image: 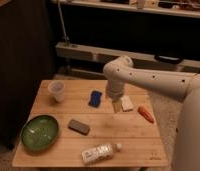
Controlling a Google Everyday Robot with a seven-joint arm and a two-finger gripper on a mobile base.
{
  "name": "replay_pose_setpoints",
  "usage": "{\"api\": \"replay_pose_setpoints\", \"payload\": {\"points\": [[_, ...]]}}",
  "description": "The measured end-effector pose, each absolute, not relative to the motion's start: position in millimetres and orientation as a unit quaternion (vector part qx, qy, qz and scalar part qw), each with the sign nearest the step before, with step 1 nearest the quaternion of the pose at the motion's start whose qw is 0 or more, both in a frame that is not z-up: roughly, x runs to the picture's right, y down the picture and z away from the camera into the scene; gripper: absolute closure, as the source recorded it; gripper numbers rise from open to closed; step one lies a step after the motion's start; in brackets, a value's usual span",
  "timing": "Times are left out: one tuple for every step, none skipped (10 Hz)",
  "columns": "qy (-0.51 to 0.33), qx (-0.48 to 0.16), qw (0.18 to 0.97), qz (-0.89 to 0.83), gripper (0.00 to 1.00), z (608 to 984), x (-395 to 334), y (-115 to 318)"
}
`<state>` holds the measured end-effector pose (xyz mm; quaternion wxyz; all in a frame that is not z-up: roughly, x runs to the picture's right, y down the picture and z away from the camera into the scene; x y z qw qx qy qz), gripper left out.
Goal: Move the arm in a circular motion
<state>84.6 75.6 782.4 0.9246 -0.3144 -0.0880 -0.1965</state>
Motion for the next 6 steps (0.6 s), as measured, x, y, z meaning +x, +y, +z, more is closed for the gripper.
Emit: {"api": "replay_pose_setpoints", "payload": {"points": [[-0.092,-0.313,0.924,-0.199,0.35,785,86,72],[-0.095,-0.312,0.923,-0.205,0.35,786,83,70],[-0.096,-0.313,0.921,-0.21,0.35,786,78,69],[-0.1,-0.314,0.918,-0.22,0.35,787,62,68],[-0.104,-0.315,0.916,-0.226,0.35,787,52,68],[-0.105,-0.314,0.915,-0.229,0.35,787,52,68]]}}
